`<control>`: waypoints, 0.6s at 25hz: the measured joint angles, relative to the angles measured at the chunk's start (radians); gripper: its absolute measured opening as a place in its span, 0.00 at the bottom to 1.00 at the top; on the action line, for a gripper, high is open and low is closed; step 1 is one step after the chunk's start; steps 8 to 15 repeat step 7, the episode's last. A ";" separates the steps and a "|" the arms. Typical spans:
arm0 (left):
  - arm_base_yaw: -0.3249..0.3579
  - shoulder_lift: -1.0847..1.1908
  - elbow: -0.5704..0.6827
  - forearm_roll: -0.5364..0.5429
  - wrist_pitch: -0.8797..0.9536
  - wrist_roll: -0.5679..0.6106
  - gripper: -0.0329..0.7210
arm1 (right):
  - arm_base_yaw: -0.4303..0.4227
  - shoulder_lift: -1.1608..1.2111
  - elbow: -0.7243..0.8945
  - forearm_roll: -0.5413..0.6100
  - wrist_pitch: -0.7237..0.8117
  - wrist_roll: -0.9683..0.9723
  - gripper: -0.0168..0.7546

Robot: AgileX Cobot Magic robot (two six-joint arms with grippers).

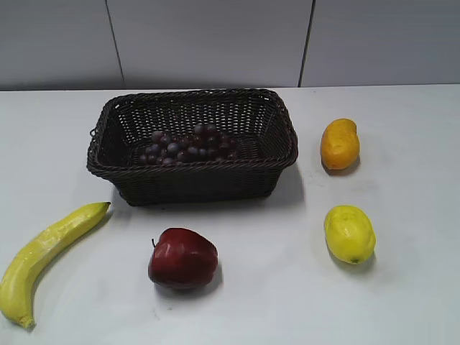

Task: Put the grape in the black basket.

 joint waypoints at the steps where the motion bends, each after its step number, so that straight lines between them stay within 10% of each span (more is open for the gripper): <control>1: 0.000 0.000 0.000 0.000 0.000 0.000 0.66 | 0.000 0.000 0.000 0.000 0.000 0.000 0.79; 15: 0.000 0.000 0.000 0.000 0.000 0.000 0.65 | 0.000 0.000 0.000 0.000 0.000 0.000 0.79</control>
